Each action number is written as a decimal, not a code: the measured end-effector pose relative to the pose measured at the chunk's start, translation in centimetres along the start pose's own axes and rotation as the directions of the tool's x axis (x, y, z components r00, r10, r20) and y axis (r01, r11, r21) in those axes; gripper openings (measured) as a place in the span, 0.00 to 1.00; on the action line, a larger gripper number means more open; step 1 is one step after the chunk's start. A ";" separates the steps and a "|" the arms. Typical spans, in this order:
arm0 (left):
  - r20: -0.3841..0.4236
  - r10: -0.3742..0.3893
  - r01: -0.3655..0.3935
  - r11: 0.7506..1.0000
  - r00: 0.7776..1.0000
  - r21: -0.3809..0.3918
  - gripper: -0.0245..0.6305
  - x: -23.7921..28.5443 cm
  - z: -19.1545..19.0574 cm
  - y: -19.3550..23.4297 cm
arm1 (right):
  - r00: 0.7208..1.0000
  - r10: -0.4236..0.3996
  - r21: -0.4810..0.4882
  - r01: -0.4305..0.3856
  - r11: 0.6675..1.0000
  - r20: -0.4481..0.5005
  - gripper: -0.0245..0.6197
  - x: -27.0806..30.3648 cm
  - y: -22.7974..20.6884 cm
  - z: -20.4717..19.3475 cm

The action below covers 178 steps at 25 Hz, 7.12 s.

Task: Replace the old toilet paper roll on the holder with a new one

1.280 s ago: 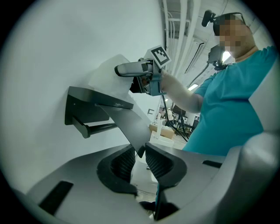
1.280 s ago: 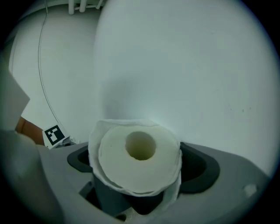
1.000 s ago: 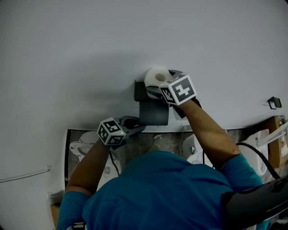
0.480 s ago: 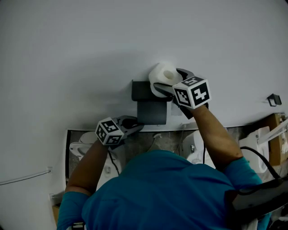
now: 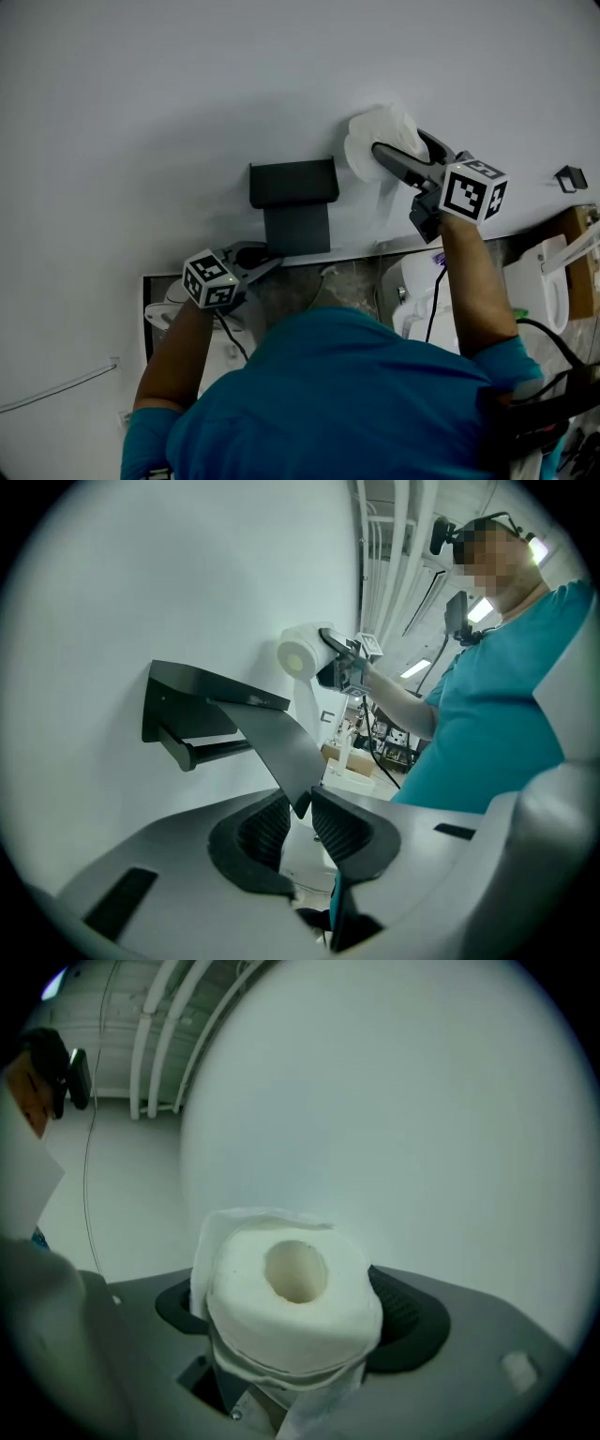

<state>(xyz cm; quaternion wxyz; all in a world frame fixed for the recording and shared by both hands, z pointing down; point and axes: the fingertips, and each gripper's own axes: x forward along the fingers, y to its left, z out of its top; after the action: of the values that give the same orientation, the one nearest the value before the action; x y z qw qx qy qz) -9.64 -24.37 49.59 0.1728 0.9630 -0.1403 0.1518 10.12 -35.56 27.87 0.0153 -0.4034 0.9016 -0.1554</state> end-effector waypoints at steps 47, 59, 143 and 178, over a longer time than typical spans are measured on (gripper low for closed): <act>-0.100 0.072 -0.075 0.997 0.992 -0.029 0.14 -0.2 -0.2 0.1 | 0.959 0.101 0.788 -0.274 0.551 0.263 0.71 4.5 -6.0 -21.5; -0.101 0.071 -0.074 0.997 0.992 -0.023 0.14 -0.2 -0.3 0.3 | 0.971 0.101 0.784 -0.235 0.575 0.217 0.72 6.4 -4.9 -22.2; -0.069 0.058 -0.060 0.998 0.996 -0.024 0.15 -0.1 -0.2 0.2 | 0.935 0.352 0.572 -0.312 0.759 0.042 0.92 3.3 -3.0 -28.1; -0.069 0.226 -0.225 0.974 0.972 0.030 0.14 3.9 -3.2 7.7 | 0.974 0.227 -0.328 -0.208 0.922 0.021 0.06 -4.2 4.6 -7.4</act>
<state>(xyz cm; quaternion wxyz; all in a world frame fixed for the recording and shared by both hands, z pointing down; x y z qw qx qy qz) -9.32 -30.94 56.06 0.1489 0.9366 -0.2409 0.2065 8.53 -27.64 33.19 -0.0074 -0.3021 0.9532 0.0090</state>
